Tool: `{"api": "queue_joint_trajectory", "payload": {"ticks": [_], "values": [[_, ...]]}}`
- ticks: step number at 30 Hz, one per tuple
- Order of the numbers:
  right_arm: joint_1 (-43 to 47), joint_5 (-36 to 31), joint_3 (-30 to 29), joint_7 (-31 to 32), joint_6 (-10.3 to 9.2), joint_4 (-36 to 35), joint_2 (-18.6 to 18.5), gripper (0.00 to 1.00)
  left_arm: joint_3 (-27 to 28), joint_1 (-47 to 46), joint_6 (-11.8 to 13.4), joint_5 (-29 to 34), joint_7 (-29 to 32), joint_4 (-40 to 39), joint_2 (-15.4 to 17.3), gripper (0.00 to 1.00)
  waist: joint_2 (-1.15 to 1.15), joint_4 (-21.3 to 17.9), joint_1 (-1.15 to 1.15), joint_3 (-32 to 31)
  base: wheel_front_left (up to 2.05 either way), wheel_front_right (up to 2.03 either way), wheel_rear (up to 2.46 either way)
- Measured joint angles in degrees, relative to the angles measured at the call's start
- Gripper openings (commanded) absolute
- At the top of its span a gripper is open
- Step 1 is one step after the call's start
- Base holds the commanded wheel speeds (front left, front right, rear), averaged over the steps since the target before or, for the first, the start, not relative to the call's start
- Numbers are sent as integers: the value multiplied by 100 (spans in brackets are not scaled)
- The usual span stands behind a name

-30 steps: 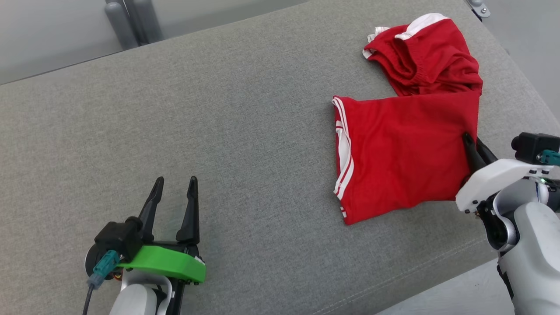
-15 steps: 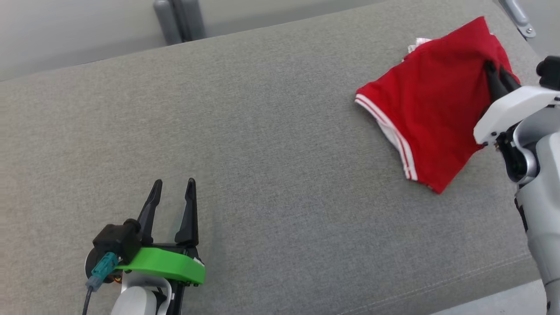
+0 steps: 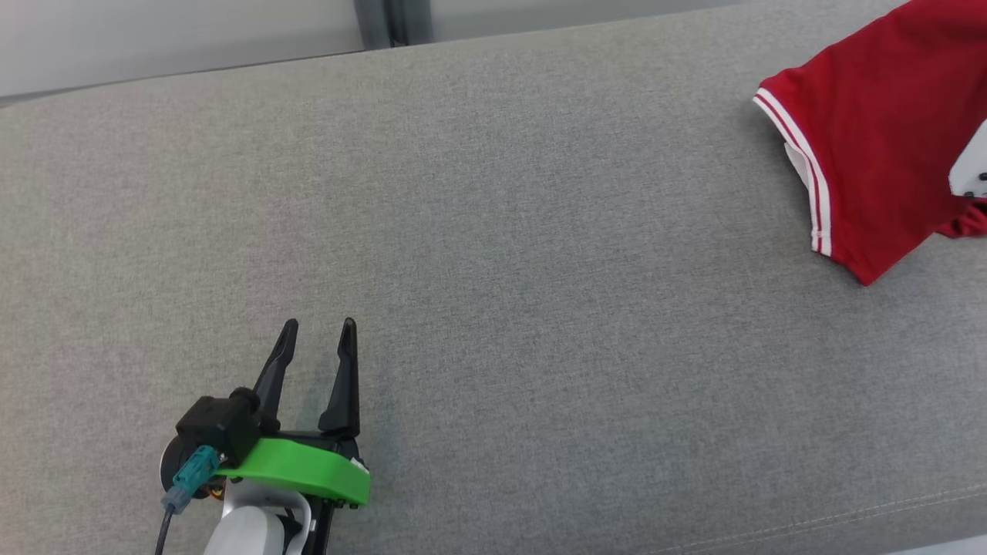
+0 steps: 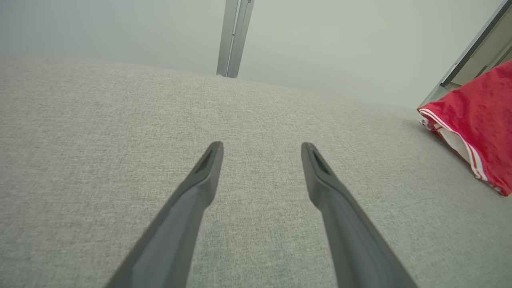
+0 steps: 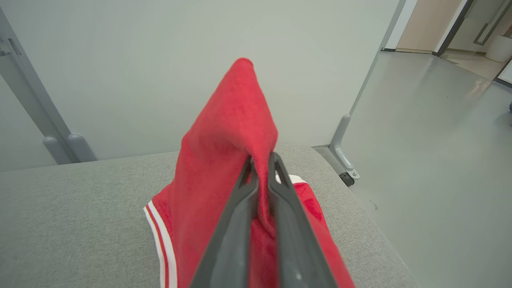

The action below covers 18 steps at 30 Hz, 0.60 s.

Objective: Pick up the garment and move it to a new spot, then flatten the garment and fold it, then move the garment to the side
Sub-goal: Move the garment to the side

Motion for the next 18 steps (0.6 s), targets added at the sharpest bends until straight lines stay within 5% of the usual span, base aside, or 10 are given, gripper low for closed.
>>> {"api": "queue_joint_trajectory", "payload": {"ticks": [18], "values": [[-371,-1518,-1900,-383,2,1276,-828,0,-230,-312,-38,159,9,-137,167,100,0,451,0,849,0,0,0]]}}
